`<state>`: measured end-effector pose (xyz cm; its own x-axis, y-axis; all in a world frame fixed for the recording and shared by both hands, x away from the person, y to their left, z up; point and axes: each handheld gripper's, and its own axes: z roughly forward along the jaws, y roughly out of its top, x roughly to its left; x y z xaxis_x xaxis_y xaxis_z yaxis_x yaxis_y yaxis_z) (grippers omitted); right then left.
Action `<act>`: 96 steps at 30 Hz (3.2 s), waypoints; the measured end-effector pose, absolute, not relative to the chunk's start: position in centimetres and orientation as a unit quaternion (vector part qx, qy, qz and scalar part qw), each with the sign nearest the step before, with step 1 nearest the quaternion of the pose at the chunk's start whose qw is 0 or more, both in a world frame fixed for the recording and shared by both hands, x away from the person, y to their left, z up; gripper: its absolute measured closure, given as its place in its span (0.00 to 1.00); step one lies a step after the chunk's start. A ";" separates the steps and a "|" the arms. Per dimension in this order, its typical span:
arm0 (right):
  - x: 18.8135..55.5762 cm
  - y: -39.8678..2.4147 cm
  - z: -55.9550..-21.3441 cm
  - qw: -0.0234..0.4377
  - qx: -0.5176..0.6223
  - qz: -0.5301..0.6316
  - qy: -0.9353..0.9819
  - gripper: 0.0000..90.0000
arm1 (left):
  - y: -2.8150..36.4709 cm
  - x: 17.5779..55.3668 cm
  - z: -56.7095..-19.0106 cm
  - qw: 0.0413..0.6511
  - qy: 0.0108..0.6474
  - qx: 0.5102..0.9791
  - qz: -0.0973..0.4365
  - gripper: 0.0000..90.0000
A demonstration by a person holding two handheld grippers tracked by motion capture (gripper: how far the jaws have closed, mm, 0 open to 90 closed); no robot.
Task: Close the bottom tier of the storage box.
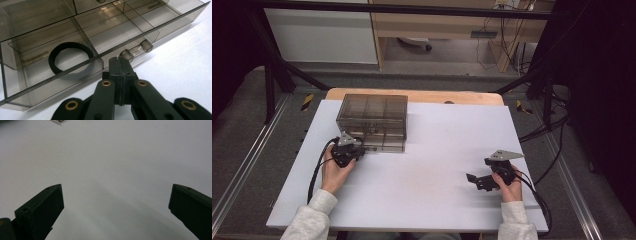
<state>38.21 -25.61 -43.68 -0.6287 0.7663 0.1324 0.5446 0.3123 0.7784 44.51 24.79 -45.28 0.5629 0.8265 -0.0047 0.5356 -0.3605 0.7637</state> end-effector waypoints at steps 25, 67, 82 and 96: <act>38.2 -25.6 -43.6 0.131 0.411 0.421 0.798 0.00 | 24.7 45.1 -45.3 0.370 0.429 0.801 0.194 0.99; 38.2 -25.6 -43.7 0.132 0.409 0.419 0.800 0.00 | 24.5 46.3 -45.4 0.373 0.428 0.798 0.201 0.99; 38.2 -25.6 -43.7 0.131 0.409 0.420 0.799 0.00 | 24.8 46.7 -45.5 0.377 0.432 0.793 0.204 0.99; 38.2 -25.6 -43.7 0.132 0.409 0.420 0.800 0.00 | 24.6 47.2 -45.4 0.376 0.431 0.794 0.206 0.99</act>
<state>38.20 -25.61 -43.66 -0.6311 0.7642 0.1330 0.5433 0.3131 0.7790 47.23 24.64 -45.41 0.5434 0.8394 0.0035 0.5297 -0.3462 0.7743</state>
